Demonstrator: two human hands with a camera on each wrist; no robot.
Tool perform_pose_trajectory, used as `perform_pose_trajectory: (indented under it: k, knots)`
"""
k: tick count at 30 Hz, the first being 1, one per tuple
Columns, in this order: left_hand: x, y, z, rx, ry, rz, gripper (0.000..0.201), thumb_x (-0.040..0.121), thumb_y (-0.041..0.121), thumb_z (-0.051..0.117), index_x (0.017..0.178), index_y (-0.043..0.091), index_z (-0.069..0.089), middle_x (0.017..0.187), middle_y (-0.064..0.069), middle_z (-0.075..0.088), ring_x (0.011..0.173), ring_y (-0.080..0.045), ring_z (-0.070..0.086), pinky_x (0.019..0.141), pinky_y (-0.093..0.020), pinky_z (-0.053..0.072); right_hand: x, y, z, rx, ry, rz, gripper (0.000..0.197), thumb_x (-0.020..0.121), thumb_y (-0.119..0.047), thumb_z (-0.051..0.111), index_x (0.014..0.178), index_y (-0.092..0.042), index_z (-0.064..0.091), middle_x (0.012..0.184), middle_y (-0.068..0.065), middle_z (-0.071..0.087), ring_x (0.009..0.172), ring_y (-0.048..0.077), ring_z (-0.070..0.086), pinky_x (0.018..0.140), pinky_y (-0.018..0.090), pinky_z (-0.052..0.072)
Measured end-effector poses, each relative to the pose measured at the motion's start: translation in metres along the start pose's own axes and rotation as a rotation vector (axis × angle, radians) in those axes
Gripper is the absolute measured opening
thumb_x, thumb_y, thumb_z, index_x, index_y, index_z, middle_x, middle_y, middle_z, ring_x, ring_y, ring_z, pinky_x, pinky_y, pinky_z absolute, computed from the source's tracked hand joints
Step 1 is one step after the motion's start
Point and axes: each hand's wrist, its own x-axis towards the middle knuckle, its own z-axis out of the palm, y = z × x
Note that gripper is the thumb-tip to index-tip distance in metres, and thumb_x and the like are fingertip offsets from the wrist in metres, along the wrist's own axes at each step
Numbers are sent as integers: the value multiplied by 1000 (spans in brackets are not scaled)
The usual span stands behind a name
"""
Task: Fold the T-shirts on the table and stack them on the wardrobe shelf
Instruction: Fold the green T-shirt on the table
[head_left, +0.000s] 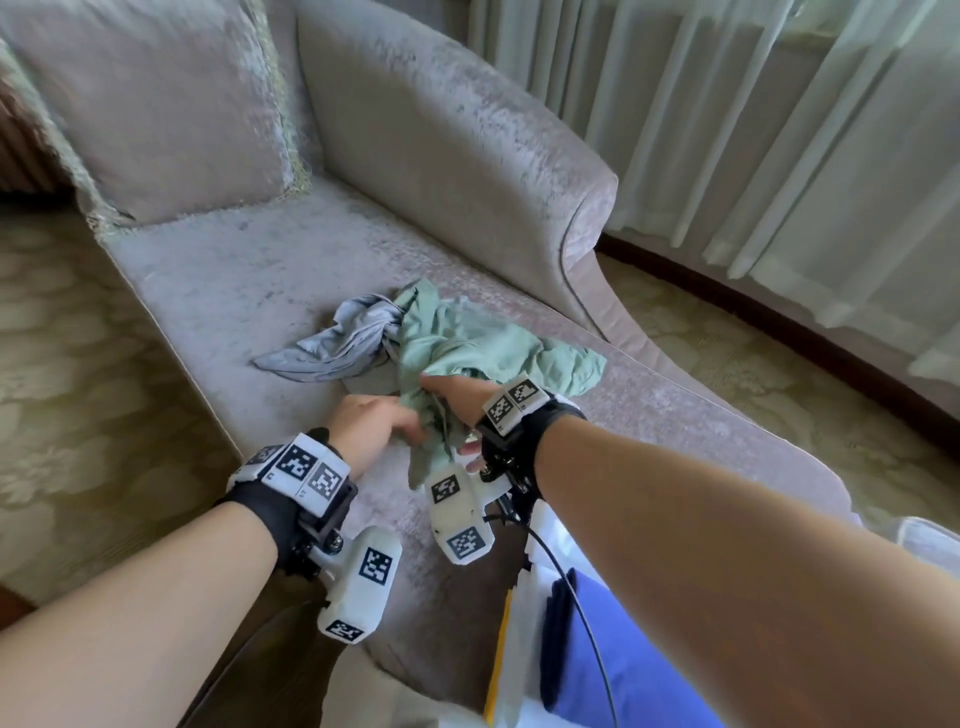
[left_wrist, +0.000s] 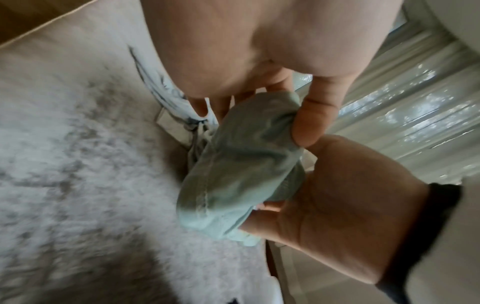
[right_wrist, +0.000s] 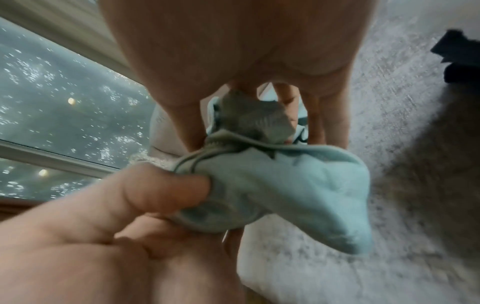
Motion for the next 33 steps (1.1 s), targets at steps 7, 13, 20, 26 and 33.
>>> perform_pose_trajectory:
  k: [7, 13, 20, 26, 33]
  knots:
    - [-80, 61, -39, -13, 19, 186, 42, 21, 32, 65, 55, 8, 70, 82, -13, 72, 87, -33, 66, 86, -48, 53, -71, -29, 4, 116, 85, -207, 31, 66, -38, 76, 83, -13, 66, 103, 7, 70, 91, 28, 69, 83, 53, 56]
    - [-169, 103, -99, -239, 187, 250, 45, 33, 5, 58, 76, 14, 66, 81, -9, 66, 84, -31, 62, 79, -45, 53, -190, -68, 32, 208, 137, -442, 38, 66, -20, 76, 99, -4, 69, 103, 18, 71, 89, 31, 70, 84, 50, 57]
    - [-268, 101, -171, -123, 339, 218, 60, 60, -5, 75, 109, 23, 56, 98, 3, 67, 90, -14, 62, 71, -27, 53, -304, -108, 78, 156, 39, -654, 11, 60, -20, 66, 68, -14, 63, 89, 14, 61, 84, 28, 59, 84, 41, 53]
    - [-359, 65, -230, -86, 473, 164, 46, 74, 25, 84, 114, 9, 67, 104, -7, 70, 93, -23, 66, 87, -34, 53, -377, -125, 141, 227, -176, -763, 40, 31, -15, 61, 70, -8, 60, 84, 16, 56, 77, 32, 53, 75, 42, 43]
    - [-467, 53, -296, -13, 872, 285, 19, 86, 28, 70, 71, 17, 66, 56, 8, 58, 56, -8, 56, 38, -10, 34, -413, -133, 202, -247, 145, -856, 68, 69, -20, 74, 131, -4, 51, 113, 11, 57, 104, 25, 59, 94, 43, 52]
